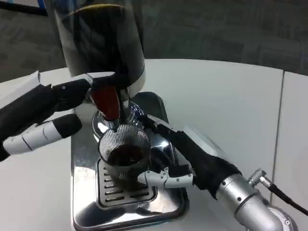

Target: Grasp the cup under the faucet to collect the drink, then remove the cup.

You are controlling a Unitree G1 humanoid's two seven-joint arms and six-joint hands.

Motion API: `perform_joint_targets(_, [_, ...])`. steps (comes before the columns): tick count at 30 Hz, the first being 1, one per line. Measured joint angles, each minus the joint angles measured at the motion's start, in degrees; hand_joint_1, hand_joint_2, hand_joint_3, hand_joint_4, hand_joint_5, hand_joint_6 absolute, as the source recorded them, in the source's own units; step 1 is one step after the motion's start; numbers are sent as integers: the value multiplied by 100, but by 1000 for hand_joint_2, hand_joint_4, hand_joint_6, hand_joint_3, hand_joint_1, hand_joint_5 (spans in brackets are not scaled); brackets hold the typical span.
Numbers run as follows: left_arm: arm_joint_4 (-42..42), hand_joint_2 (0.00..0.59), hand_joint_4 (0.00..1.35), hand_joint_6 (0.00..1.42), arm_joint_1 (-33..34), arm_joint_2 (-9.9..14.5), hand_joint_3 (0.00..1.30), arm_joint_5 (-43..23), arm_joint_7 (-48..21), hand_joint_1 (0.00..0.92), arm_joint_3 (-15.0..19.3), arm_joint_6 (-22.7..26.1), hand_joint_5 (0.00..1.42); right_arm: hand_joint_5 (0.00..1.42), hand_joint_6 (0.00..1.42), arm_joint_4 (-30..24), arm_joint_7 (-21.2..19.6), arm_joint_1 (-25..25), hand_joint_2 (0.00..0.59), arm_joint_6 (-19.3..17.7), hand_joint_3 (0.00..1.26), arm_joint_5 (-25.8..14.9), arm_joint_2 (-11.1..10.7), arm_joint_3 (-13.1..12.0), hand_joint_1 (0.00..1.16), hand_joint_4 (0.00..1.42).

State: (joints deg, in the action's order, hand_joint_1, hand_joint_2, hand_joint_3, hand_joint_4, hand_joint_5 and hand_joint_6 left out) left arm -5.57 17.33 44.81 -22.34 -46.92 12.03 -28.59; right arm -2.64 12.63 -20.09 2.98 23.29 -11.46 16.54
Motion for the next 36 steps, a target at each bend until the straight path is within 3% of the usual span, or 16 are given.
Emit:
perform_joint_targets(7, [1, 120, 134, 292, -18, -26, 209, 3, -5, 0, 13, 0, 284, 1, 0, -29, 49, -57, 206, 0, 40, 4, -55, -11, 621, 1])
perform_joint_targets(23, [54, 119, 143, 291, -73, -43, 210, 3, 0, 0, 37, 29, 291, 1, 22, -385, 323, -56, 207, 28, 1, -16, -197, -24, 612, 0])
perform_joint_targets(36, [165, 124, 153, 301, -118, -69, 210, 3, 19, 0, 88, 130, 291, 41, 63, -412, 339, 134, 203, 70, 5, -25, -47, 105, 619, 18])
